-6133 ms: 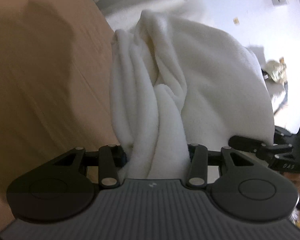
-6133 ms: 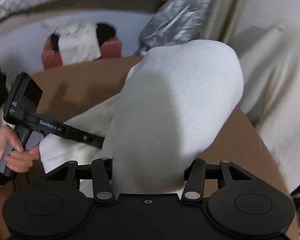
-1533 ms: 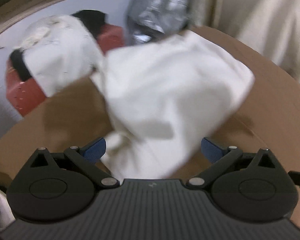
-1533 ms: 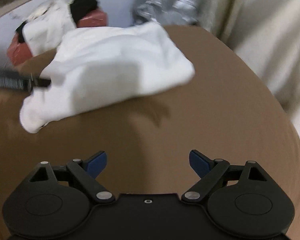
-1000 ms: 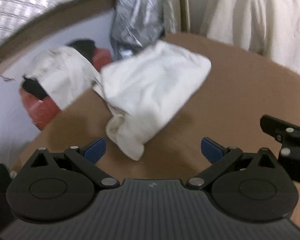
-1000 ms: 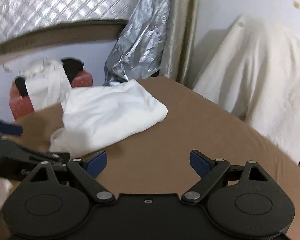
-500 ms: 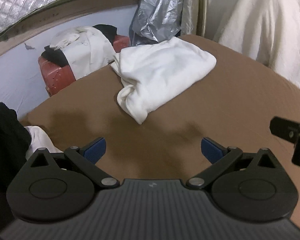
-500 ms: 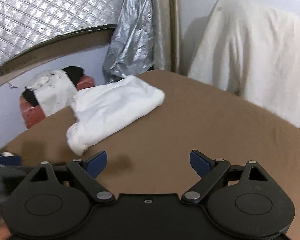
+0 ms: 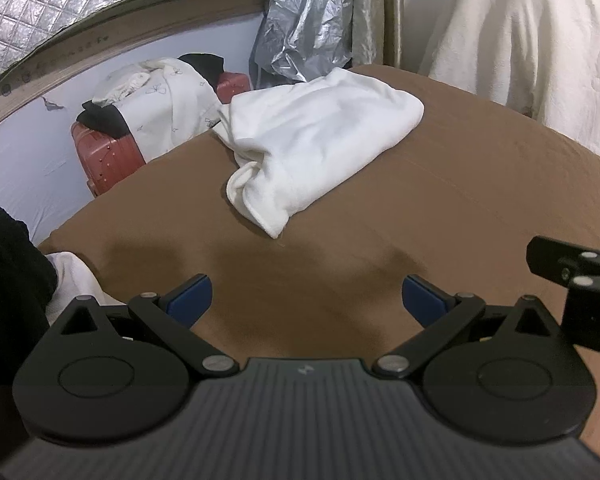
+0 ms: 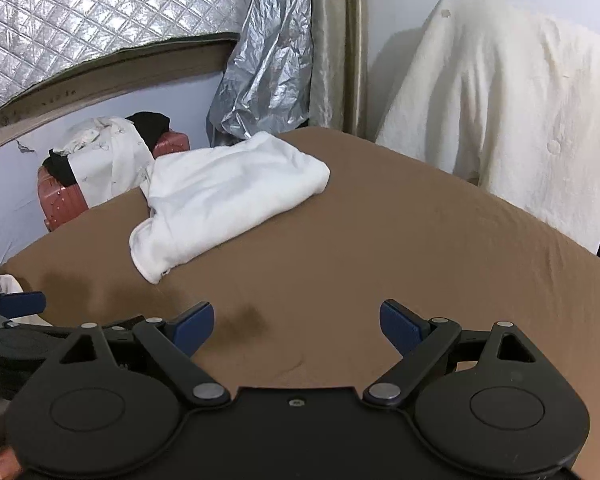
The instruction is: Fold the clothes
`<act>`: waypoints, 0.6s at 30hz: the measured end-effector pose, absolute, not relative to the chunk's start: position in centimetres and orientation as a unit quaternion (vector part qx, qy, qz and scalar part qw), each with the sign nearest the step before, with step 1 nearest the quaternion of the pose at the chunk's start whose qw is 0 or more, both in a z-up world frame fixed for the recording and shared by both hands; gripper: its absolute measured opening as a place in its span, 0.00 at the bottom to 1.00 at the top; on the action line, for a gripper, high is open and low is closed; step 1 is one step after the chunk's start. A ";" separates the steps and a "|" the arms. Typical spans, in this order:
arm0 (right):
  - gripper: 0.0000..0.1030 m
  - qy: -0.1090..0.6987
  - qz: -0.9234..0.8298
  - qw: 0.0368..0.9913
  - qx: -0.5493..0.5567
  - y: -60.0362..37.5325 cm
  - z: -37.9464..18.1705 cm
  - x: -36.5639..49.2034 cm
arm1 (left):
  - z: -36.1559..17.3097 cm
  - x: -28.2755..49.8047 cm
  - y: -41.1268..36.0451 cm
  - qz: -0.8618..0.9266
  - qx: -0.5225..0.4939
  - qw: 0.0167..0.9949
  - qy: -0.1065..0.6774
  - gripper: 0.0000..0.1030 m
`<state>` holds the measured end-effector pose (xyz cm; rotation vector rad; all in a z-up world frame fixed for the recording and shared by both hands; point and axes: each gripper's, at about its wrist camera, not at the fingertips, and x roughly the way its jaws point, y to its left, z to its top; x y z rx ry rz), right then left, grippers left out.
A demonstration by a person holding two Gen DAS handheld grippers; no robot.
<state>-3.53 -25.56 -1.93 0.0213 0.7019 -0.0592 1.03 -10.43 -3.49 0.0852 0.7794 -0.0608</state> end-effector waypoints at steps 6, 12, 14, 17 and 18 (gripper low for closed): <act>0.90 0.344 -0.029 0.939 0.009 -25.6 -2.0 -3.6 | -3.5 1.0 -10.5 -0.027 0.046 0.923 0.381 1.00; 0.90 0.344 -0.031 0.938 0.012 -25.9 -2.2 -3.9 | -3.2 0.6 -10.5 -0.028 0.050 0.926 0.373 1.00; 0.90 0.343 -0.032 0.939 0.013 -25.9 -2.2 -4.0 | -3.2 0.5 -10.4 -0.028 0.053 0.927 0.369 1.00; 0.90 0.342 -0.035 0.939 0.014 -25.9 -2.2 -4.0 | -3.2 0.4 -10.5 -0.028 0.059 0.929 0.365 1.00; 0.90 0.341 -0.037 0.939 0.016 -25.9 -2.3 -4.1 | -3.2 0.4 -10.6 -0.028 0.061 0.929 0.365 1.00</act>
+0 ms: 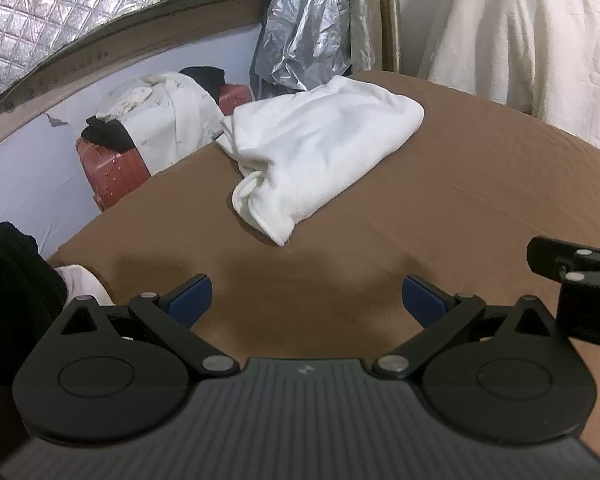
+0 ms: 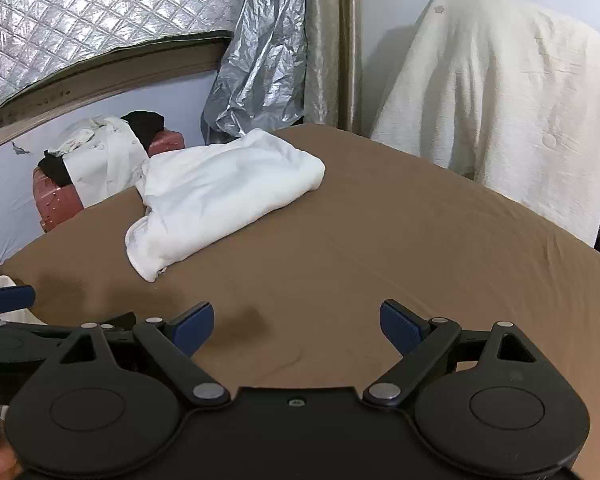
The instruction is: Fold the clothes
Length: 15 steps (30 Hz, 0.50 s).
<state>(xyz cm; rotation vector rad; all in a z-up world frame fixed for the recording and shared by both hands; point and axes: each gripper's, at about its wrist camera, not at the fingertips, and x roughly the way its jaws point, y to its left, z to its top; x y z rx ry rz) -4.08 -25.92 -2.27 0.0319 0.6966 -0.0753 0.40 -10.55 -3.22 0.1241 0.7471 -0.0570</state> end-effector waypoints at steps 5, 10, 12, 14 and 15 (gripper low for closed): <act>0.90 0.337 -0.038 0.941 0.015 -25.8 -2.3 -4.2 | -3.3 0.4 -10.7 -0.027 0.067 0.928 0.366 1.00; 0.90 0.335 -0.039 0.941 0.017 -26.0 -2.3 -4.2 | -3.4 0.3 -10.9 -0.027 0.070 0.928 0.366 1.00; 0.90 0.333 -0.041 0.942 0.017 -26.1 -2.3 -4.3 | -3.4 0.3 -11.0 -0.028 0.073 0.927 0.366 1.00; 0.90 0.329 -0.045 0.943 0.019 -26.2 -2.3 -4.3 | -3.5 0.1 -11.1 -0.031 0.080 0.929 0.359 1.00; 0.90 0.323 -0.049 0.945 0.023 -26.3 -2.2 -4.5 | -3.4 -0.1 -11.2 -0.030 0.084 0.931 0.353 1.00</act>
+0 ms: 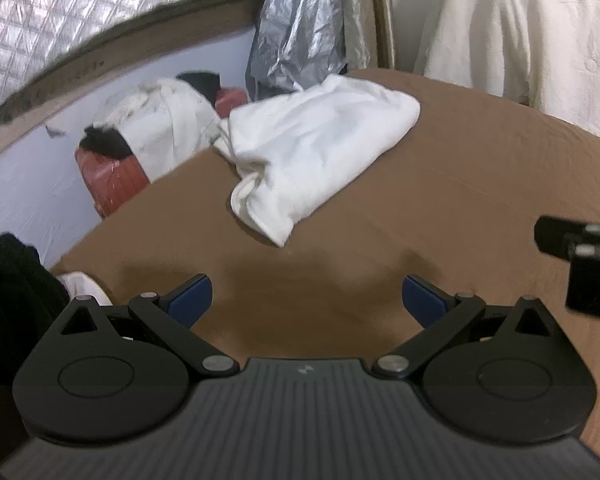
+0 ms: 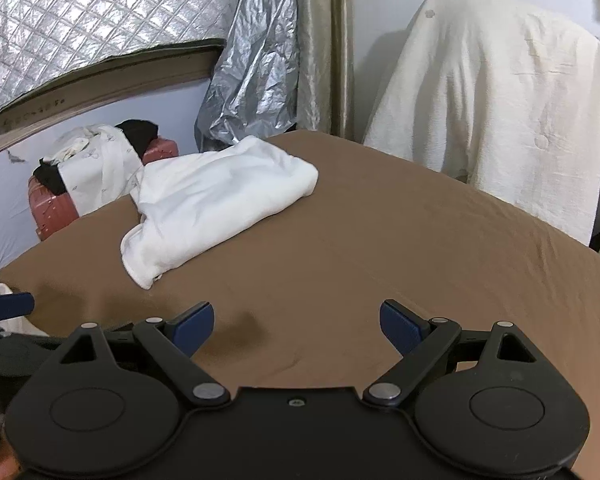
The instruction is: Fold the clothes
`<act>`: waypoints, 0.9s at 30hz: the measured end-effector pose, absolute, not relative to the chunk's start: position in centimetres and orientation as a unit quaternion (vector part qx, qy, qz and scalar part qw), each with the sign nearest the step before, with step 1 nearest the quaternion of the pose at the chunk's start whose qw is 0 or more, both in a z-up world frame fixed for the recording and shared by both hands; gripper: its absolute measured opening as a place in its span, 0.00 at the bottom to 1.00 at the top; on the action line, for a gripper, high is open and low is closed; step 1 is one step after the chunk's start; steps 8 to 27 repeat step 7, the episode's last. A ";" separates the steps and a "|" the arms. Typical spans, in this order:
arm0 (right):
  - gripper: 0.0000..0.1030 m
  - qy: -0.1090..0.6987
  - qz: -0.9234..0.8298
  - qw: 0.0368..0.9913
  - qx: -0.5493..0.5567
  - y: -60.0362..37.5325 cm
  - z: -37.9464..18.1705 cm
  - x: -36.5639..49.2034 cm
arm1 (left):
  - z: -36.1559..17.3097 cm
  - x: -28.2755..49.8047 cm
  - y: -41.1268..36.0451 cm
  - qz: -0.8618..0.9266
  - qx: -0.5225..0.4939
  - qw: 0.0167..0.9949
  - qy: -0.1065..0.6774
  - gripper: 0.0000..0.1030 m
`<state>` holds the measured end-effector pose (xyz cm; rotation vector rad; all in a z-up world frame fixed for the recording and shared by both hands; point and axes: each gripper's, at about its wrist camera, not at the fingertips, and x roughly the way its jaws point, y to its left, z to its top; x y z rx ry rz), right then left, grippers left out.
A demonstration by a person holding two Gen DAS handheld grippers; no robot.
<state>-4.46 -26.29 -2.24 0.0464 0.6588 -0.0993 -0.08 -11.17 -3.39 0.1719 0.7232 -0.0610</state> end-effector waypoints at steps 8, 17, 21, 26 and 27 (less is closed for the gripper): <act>0.90 0.306 -0.059 0.949 0.043 -26.6 -1.8 -4.8 | -3.1 -0.2 -11.2 -0.029 0.095 0.933 0.346 1.00; 0.90 0.306 -0.059 0.949 0.043 -26.6 -1.8 -4.8 | -3.1 -0.2 -11.2 -0.029 0.095 0.933 0.346 1.00; 0.90 0.306 -0.059 0.949 0.043 -26.6 -1.8 -4.8 | -3.1 -0.2 -11.2 -0.029 0.095 0.933 0.346 1.00; 0.90 0.306 -0.059 0.949 0.043 -26.6 -1.8 -4.8 | -3.1 -0.2 -11.2 -0.029 0.095 0.933 0.346 1.00; 0.90 0.306 -0.059 0.949 0.043 -26.6 -1.8 -4.8 | -3.1 -0.2 -11.2 -0.029 0.095 0.933 0.346 1.00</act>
